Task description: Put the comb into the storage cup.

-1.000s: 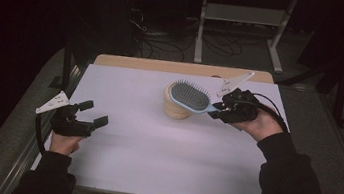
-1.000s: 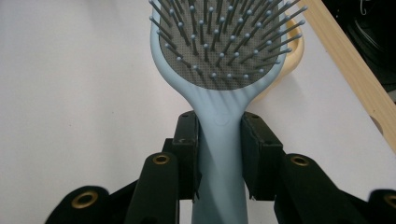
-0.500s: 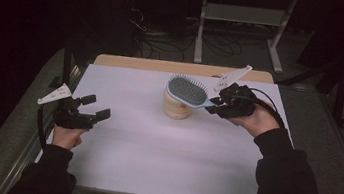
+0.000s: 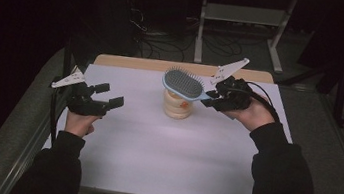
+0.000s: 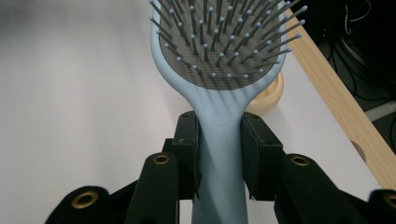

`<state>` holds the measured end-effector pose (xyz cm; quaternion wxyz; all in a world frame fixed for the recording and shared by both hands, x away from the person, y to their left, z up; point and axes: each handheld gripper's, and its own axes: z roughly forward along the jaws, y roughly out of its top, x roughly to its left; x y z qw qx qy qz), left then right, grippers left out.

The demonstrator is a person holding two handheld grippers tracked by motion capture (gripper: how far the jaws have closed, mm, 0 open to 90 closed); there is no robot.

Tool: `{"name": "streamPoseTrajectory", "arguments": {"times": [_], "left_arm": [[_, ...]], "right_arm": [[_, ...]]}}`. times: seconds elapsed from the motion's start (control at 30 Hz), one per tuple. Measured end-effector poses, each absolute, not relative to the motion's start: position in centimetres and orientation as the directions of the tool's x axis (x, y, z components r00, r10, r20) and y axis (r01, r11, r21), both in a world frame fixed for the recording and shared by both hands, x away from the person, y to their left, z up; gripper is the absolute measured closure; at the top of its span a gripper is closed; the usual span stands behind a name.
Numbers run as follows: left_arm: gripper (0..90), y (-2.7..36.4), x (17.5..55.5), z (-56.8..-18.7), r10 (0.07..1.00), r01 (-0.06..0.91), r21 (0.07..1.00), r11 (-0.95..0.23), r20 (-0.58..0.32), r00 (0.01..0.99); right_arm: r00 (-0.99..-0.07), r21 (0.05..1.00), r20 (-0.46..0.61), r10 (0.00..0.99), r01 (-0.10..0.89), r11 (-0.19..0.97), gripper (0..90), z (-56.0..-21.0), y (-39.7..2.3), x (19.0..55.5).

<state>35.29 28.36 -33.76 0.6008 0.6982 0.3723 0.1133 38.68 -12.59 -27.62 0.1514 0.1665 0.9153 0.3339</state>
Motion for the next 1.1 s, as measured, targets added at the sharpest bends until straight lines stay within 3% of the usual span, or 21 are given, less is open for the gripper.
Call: {"name": "streamPoseTrajectory", "arguments": {"times": [1.1], "left_arm": [[0.0, 20.7, 39.3, -29.7, 0.607, 0.409, 0.913, -0.011, -0.319, 0.728]], "right_arm": [[-0.893, 0.678, -0.228, 0.387, 0.139, 0.721, 67.9, -25.4, -8.7, 39.9]]}}
